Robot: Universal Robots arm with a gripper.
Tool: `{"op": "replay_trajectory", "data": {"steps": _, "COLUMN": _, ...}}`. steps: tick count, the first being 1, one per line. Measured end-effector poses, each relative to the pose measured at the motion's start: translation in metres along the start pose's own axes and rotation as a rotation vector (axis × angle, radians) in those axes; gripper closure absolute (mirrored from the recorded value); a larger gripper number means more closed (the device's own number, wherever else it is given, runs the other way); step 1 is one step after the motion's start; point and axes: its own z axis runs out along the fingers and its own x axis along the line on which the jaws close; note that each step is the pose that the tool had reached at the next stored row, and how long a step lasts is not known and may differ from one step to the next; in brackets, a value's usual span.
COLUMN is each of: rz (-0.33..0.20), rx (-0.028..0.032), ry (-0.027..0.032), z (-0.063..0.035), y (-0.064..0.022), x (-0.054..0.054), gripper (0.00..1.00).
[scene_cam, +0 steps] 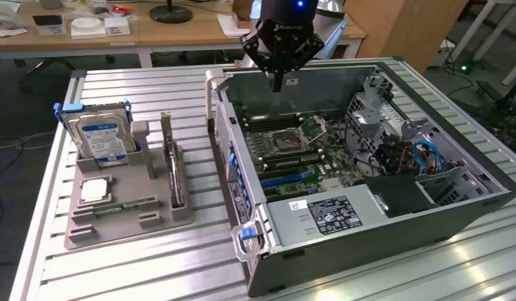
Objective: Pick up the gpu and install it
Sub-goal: 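Reach for the gpu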
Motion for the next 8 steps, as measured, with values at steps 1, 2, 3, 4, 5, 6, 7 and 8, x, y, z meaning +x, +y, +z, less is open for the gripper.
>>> {"op": "replay_trajectory", "data": {"steps": 1, "rz": 0.000, "rx": -0.0001, "ry": -0.0001, "z": 0.0000, "y": -0.0001, "x": 0.0008, "gripper": 0.90}}
{"op": "replay_trajectory", "data": {"steps": 2, "rz": 0.000, "rx": -0.0001, "ry": 0.0000, "z": 0.0000, "y": -0.0002, "x": 0.0017, "gripper": 0.90}}
{"op": "replay_trajectory", "data": {"steps": 3, "rz": 0.000, "rx": 0.0000, "ry": 0.0000, "z": -0.0001, "y": -0.0003, "x": 0.0025, "gripper": 0.90}}
{"op": "replay_trajectory", "data": {"steps": 4, "rz": 0.000, "rx": 0.0000, "ry": -0.0001, "z": -0.0001, "y": -0.0004, "x": 0.0033, "gripper": 0.90}}
{"op": "replay_trajectory", "data": {"steps": 5, "rz": 0.000, "rx": -0.0001, "ry": 0.0000, "z": -0.0001, "y": -0.0004, "x": 0.0041, "gripper": 0.90}}
{"op": "replay_trajectory", "data": {"steps": 6, "rz": 0.000, "rx": 0.0000, "ry": 0.0000, "z": -0.0001, "y": -0.0005, "x": 0.0050, "gripper": 0.90}}
{"op": "replay_trajectory", "data": {"steps": 7, "rz": 0.000, "rx": 0.0000, "ry": 0.0000, "z": -0.0002, "y": -0.0006, "x": 0.0058, "gripper": 0.90}}
{"op": "replay_trajectory", "data": {"steps": 8, "rz": 0.000, "rx": -0.0001, "ry": -0.0001, "z": -0.0001, "y": -0.0007, "x": 0.0066, "gripper": 0.90}}
